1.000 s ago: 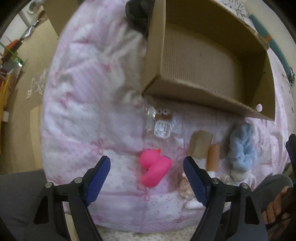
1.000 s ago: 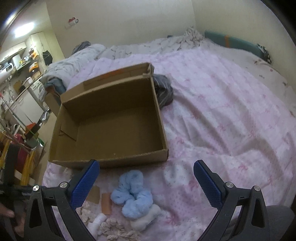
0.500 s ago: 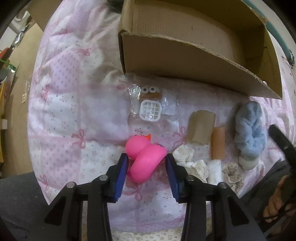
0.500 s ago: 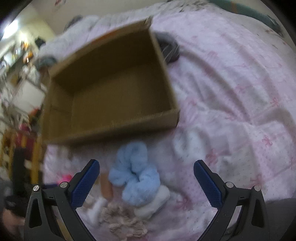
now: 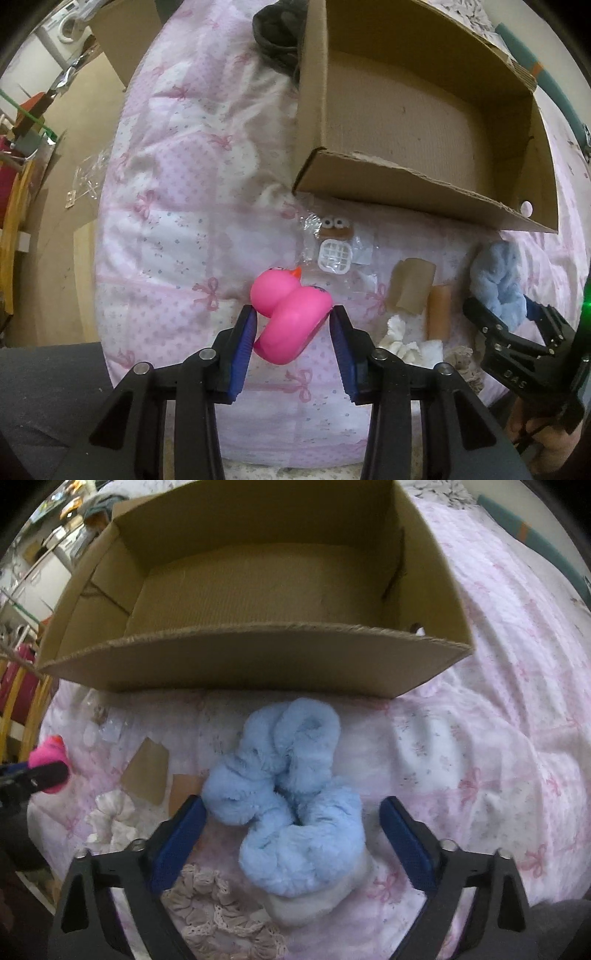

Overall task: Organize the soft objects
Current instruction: 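Grasp the pink rubber duck with the left tool while the right tool grasps the blue scrunchie, then carry the duck and blue scrunchie over the box with both tools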

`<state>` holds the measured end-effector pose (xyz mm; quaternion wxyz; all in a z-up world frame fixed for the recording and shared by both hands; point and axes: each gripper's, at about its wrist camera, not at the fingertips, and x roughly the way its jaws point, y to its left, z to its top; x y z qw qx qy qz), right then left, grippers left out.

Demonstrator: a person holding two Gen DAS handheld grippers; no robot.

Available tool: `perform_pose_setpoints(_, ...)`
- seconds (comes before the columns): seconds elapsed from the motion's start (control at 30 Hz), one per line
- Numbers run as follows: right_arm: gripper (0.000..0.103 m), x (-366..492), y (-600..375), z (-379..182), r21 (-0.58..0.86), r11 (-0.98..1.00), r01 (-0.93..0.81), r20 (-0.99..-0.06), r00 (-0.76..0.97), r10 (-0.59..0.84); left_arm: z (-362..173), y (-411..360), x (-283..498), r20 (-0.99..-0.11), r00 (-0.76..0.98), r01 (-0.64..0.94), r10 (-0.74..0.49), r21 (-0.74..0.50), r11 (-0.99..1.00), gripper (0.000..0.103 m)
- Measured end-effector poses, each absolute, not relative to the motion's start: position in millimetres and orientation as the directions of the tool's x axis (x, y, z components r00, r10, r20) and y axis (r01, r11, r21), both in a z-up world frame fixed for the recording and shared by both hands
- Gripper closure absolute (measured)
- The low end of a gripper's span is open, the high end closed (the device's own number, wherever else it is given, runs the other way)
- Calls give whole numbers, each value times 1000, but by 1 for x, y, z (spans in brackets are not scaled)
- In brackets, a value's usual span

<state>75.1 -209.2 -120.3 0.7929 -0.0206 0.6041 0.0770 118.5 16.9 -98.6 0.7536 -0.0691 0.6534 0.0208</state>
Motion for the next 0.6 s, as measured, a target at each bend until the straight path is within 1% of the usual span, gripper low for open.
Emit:
perform_pose_setpoints(0.07, 19, 74, -203, -126, 62, 985, -161, -964, 245, 100, -95, 18, 118, -987, 154, -125, -51, -70, 990, 66)
perform_pose_setpoints(0.1, 27, 74, -201, -129, 57, 984, -169, -965, 242, 98, -98, 26, 122, -986, 157, -125, -50, -70, 990, 66)
perform_pose_setpoints(0.13, 38, 73, -198, -130, 50, 983, -177, -966, 243, 93, -98, 25, 122, -986, 162, -125, -48, -69, 990, 66)
perform_pose_setpoints(0.17, 45, 72, -196, -130, 45, 982, -183, -965, 246, 91, -97, 25, 122, -985, 165, -122, -49, -69, 990, 66)
perform_pose_setpoints(0.2, 56, 71, -194, -129, 46, 981, -186, -965, 247, 92, -97, 27, 120, -985, 168, -119, -49, -70, 990, 66)
perform_pose_setpoints(0.23, 62, 70, -191, -129, 51, 981, -187, -963, 251, 98, -98, 28, 118, -984, 169, -116, -49, -70, 991, 66)
perform_pose_setpoints(0.33, 68, 65, -183, -128, 76, 979, -189, -958, 258, 124, -96, 28, 118, -984, 174, -109, -43, -63, 992, 66)
perform_pose_setpoints(0.43, 75, 64, -187, -115, 83, 976, -201, -955, 264, 135, -97, 29, 118, -984, 175, -117, -39, -60, 991, 66)
perform_pose_setpoints(0.6, 80, 55, -188, -91, 114, 968, -223, -934, 309, 181, -97, 32, 117, -983, 178, -125, -32, -55, 991, 66)
